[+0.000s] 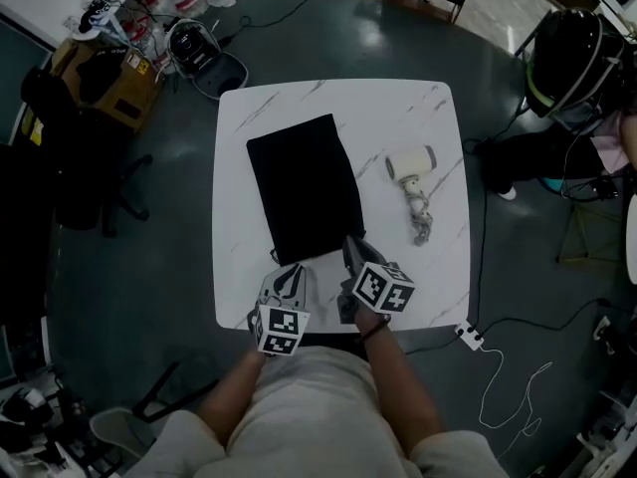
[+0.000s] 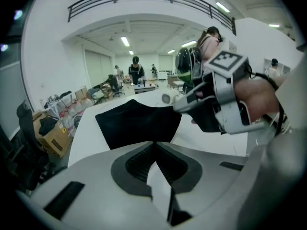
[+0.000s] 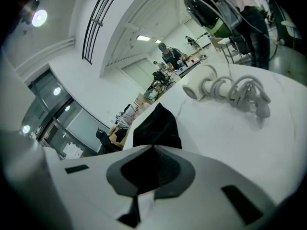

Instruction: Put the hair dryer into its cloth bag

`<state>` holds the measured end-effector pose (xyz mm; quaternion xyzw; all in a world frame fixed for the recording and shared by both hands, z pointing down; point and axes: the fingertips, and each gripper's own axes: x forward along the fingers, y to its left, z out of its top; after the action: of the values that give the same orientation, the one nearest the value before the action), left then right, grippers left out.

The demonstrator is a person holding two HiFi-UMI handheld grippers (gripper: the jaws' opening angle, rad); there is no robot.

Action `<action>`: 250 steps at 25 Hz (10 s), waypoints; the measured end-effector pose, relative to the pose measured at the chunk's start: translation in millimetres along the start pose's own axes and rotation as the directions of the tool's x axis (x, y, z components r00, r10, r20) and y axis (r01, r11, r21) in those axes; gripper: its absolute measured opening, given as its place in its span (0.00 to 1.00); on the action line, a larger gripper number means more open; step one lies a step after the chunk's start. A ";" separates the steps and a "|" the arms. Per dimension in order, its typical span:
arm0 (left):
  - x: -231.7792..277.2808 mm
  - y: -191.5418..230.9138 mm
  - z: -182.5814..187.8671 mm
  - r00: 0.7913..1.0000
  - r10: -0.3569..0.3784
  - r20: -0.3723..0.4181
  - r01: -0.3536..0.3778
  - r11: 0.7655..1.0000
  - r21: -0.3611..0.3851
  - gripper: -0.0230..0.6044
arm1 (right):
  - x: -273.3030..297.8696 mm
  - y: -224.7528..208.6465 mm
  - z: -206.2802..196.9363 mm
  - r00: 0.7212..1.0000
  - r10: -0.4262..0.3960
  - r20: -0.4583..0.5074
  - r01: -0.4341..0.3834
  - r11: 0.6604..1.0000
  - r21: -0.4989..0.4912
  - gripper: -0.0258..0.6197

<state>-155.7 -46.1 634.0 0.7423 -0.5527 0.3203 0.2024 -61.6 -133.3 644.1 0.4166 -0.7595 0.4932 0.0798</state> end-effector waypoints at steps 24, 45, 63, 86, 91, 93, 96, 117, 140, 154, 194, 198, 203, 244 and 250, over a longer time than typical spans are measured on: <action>57.9 -16.6 14.2 0.975 -0.174 -0.138 0.181 0.982 0.043 0.06 | -31.8 -4.7 21.5 0.994 -0.052 -0.092 0.027 0.966 -0.258 0.19; 99.3 -45.6 76.1 0.924 -0.372 -0.088 0.342 0.908 -0.242 0.06 | -68.0 -117.9 102.4 0.899 -0.437 0.023 0.351 0.689 -0.635 0.36; 118.9 -32.8 81.9 0.910 -0.411 -0.055 0.376 0.873 -0.311 0.06 | -0.8 -155.8 106.4 0.834 -0.524 -0.173 0.283 0.676 -0.681 0.43; 107.9 -22.3 66.9 0.919 -0.387 -0.071 0.347 0.883 -0.317 0.06 | -3.3 -150.0 85.7 0.892 -0.400 -0.213 0.221 0.794 -0.566 0.39; 104.4 -26.6 66.9 0.928 -0.363 -0.083 0.334 0.910 -0.245 0.06 | -37.6 -139.4 74.8 0.910 -0.361 -0.202 0.209 0.822 -0.529 0.38; 104.3 -29.1 67.4 0.931 -0.353 -0.092 0.328 0.920 -0.214 0.06 | -54.4 -136.7 70.0 0.916 -0.349 -0.200 0.201 0.828 -0.523 0.38; 103.0 -36.7 67.6 0.931 -0.352 -0.101 0.326 0.922 -0.207 0.06 | -85.5 -133.1 61.4 0.923 -0.335 -0.190 0.191 0.826 -0.530 0.38; 62.7 -64.8 58.0 0.930 -0.361 -0.072 0.348 0.926 -0.148 0.06 | -141.5 -80.6 -77.6 0.877 -0.260 -0.404 -0.059 0.776 -0.627 0.38; 33.4 -69.9 52.8 0.922 -0.384 -0.042 0.379 0.920 -0.103 0.06 | -102.9 -62.2 -75.2 0.871 -0.270 -0.409 -0.070 0.758 -0.649 0.38; 27.7 -74.8 46.9 0.913 -0.406 -0.043 0.401 0.912 -0.085 0.06 | -77.5 -54.5 -59.1 0.877 -0.289 -0.383 -0.049 0.741 -0.670 0.38; 31.0 -80.2 32.7 0.901 -0.430 -0.057 0.422 0.900 -0.108 0.06 | -9.9 -60.2 -58.5 0.877 -0.332 -0.348 -0.025 0.691 -0.722 0.38; 32.7 -82.8 30.6 0.902 -0.428 -0.063 0.419 0.900 -0.118 0.06 | -11.0 -63.8 -60.1 0.882 -0.334 -0.331 -0.024 0.670 -0.742 0.39; 35.9 -83.5 31.4 0.898 -0.433 -0.071 0.425 0.898 -0.113 0.06 | -22.4 -63.4 -54.4 0.906 -0.320 -0.278 -0.026 0.612 -0.790 0.44; 22.9 -65.0 27.4 0.902 -0.427 -0.068 0.420 0.903 -0.097 0.06 | 32.0 -31.1 -30.0 0.937 -0.238 -0.258 0.025 0.779 -0.626 0.39; 27.1 -62.4 22.1 0.915 -0.398 -0.061 0.391 0.915 -0.103 0.06 | 30.4 -27.2 -27.8 0.947 -0.225 -0.231 0.024 0.763 -0.646 0.40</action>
<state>-85.8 -60.1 640.5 0.8153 -0.3967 0.2775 0.3176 -69.8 -132.0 692.8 0.3369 -0.8306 0.2575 0.3610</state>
